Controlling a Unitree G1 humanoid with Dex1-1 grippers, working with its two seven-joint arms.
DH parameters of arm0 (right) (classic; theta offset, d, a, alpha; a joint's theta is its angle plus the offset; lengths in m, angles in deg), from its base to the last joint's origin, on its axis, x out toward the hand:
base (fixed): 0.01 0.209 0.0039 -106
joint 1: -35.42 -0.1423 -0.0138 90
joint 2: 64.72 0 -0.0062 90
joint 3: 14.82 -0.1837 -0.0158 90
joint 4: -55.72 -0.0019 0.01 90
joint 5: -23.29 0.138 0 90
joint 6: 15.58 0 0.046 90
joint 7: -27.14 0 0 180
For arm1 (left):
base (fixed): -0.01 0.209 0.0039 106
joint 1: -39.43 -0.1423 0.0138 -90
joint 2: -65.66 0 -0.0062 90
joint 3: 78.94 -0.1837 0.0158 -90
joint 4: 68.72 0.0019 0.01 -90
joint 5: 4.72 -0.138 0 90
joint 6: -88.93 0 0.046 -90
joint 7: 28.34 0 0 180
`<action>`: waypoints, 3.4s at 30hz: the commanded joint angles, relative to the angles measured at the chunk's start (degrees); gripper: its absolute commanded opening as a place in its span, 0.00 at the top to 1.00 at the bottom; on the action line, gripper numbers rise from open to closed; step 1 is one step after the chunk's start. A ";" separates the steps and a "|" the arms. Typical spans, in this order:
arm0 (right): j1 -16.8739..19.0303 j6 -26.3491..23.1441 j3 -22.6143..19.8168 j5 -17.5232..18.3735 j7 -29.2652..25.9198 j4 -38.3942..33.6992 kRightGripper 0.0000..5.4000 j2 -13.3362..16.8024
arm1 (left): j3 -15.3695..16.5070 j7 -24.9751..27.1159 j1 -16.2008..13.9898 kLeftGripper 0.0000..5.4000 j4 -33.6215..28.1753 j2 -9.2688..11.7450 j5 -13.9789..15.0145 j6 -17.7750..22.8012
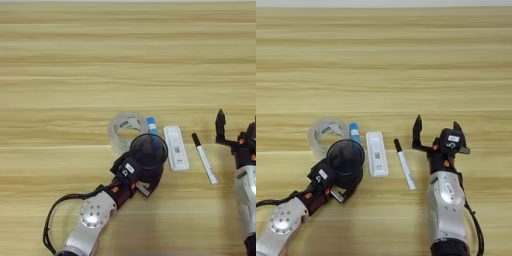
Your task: Move the objects on the table
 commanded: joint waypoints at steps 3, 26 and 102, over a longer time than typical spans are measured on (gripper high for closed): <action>0.15 -0.73 -0.24 -0.18 0.41 -0.03 0.00 0.03 | 0.15 0.08 0.68 0.15 0.33 -0.24 -0.13 -0.72; 0.10 -0.78 -0.20 -0.28 0.33 0.24 0.00 0.11 | 2.92 2.15 -5.30 0.15 -23.30 2.20 4.95 4.27; 0.61 -1.23 0.28 -0.83 0.62 -0.09 0.00 -0.48 | 18.80 -10.96 8.31 0.08 12.36 6.41 2.85 -2.44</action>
